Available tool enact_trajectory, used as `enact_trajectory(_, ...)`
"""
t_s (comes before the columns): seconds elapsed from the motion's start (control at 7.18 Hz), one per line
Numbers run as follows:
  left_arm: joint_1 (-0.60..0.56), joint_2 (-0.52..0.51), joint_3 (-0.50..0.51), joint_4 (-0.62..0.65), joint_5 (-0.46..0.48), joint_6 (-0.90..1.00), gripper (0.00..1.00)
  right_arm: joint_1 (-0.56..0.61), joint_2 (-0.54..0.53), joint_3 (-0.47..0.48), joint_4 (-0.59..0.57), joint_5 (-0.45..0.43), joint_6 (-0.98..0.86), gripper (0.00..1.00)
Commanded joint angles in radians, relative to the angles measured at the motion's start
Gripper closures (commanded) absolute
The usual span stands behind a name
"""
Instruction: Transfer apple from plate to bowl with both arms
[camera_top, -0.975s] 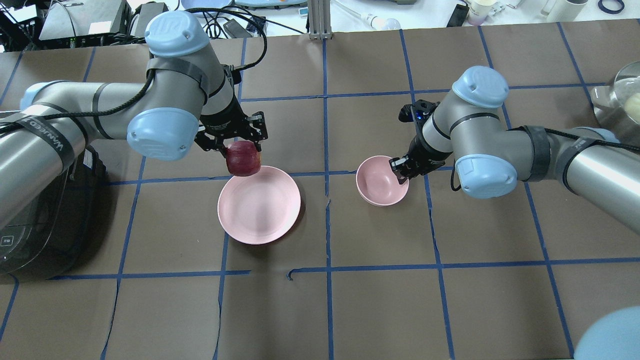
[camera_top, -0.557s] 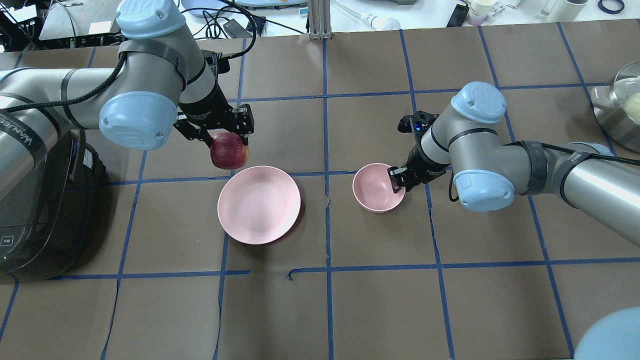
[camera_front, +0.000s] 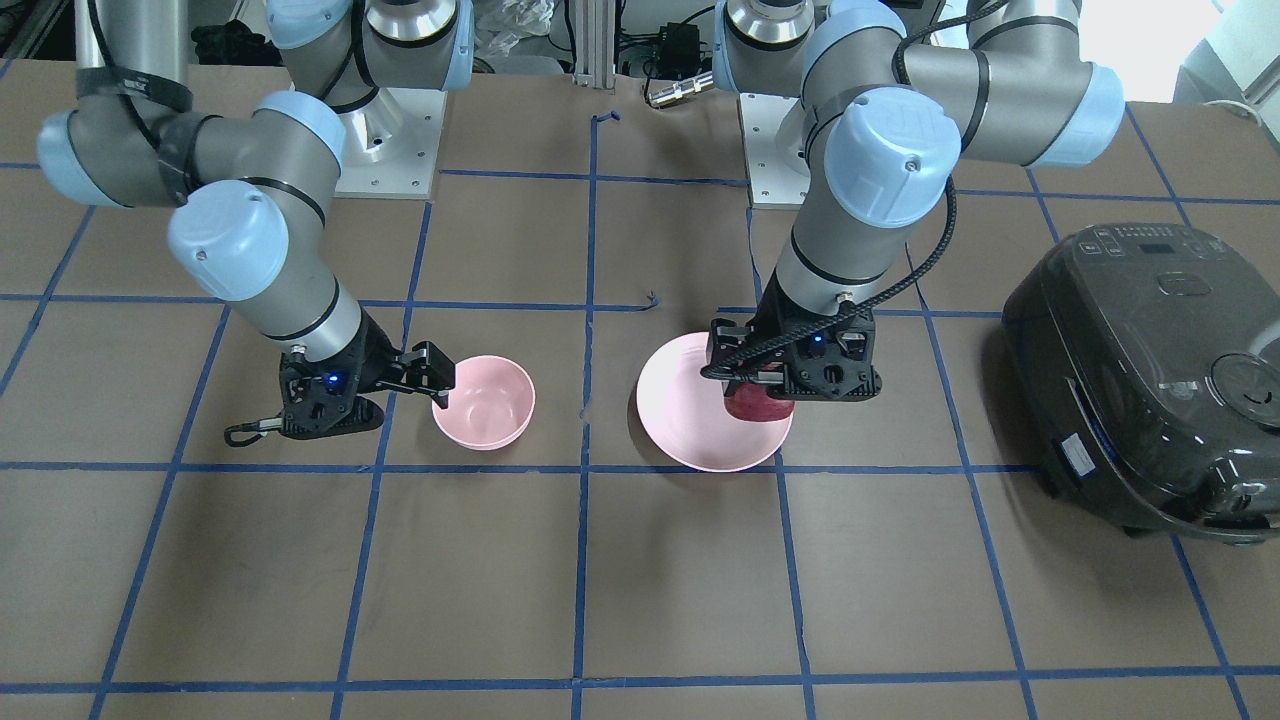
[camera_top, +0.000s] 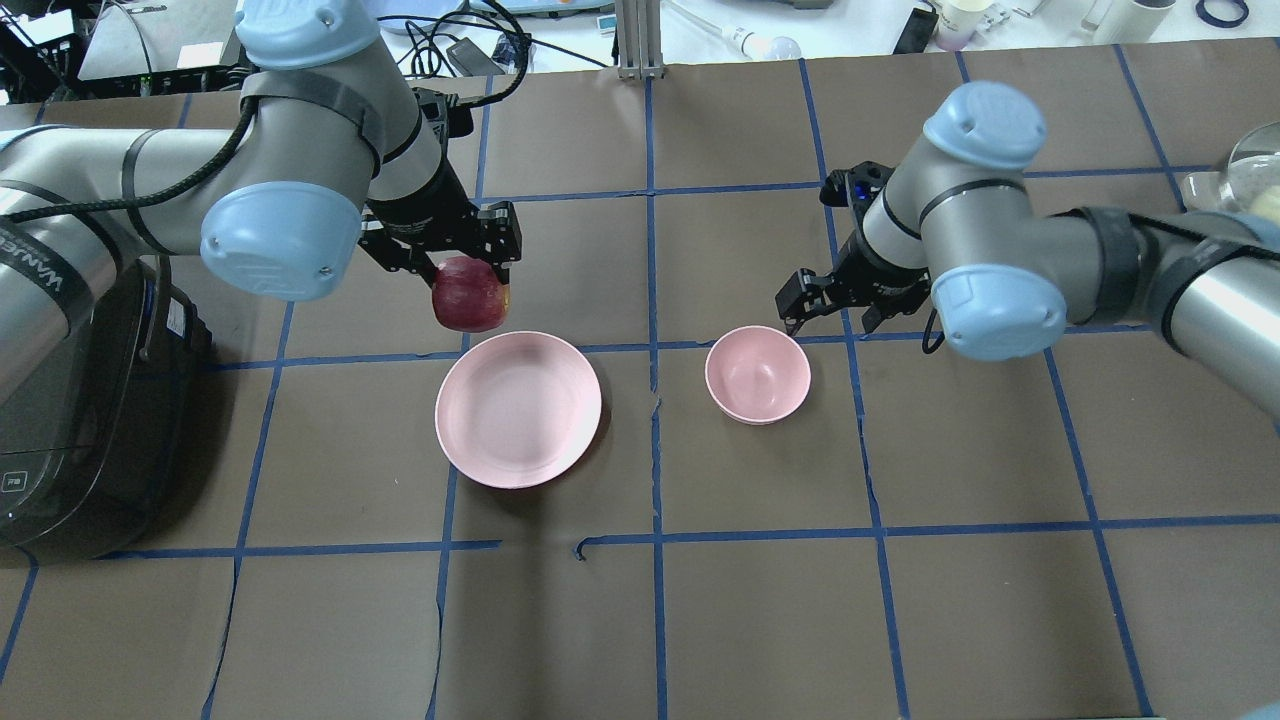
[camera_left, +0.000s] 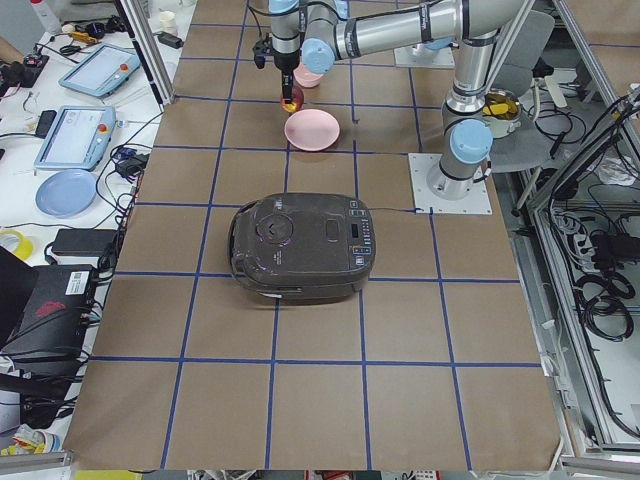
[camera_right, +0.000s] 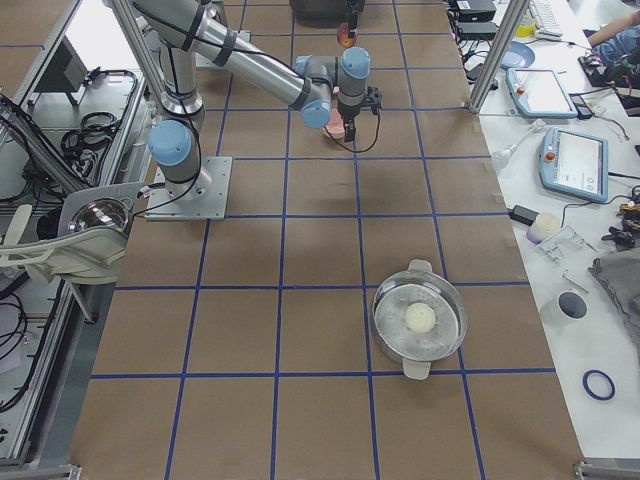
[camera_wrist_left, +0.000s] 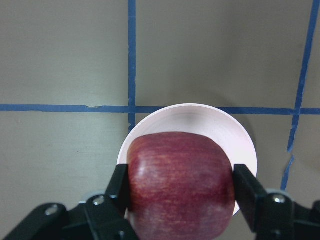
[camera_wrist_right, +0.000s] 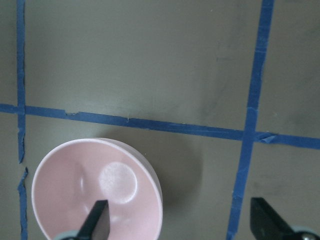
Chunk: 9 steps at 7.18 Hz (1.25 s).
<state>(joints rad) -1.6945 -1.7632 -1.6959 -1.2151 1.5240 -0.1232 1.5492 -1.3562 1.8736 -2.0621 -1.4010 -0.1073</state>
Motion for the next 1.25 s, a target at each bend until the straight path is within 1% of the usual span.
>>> enact_trajectory(0.0,-0.139,-0.028,0.048,0.009,-0.001,-0.053,0.81,-0.026,-0.035,-0.211,0.291,-0.109,0.006,0.00)
enact_trajectory(0.14,-0.199,-0.048,0.058,0.025,-0.002,-0.088,0.81,-0.053,-0.040,-0.276,0.362,-0.137,0.006,0.00)
enact_trajectory(0.28,-0.273,-0.074,0.058,0.092,-0.007,-0.152,0.81,-0.073,-0.069,-0.322,0.438,-0.166,0.006,0.00)
enact_trajectory(0.56,-0.393,-0.143,0.056,0.219,-0.015,-0.292,0.81,-0.078,-0.135,-0.364,0.526,-0.173,0.006,0.00)
enact_trajectory(0.7,-0.434,-0.195,0.055,0.248,-0.013,-0.327,0.81,-0.077,-0.139,-0.384,0.533,-0.171,0.006,0.00)
enact_trajectory(0.84,-0.447,-0.234,0.059,0.291,-0.013,-0.361,0.81,-0.075,-0.139,-0.390,0.540,-0.170,0.008,0.00)
enact_trajectory(0.97,-0.448,-0.251,0.061,0.316,-0.013,-0.396,0.80,-0.075,-0.141,-0.393,0.539,-0.161,0.008,0.00)
enact_trajectory(1.11,-0.448,-0.263,0.068,0.322,-0.015,-0.423,0.72,-0.077,-0.139,-0.393,0.533,-0.167,0.008,0.00)
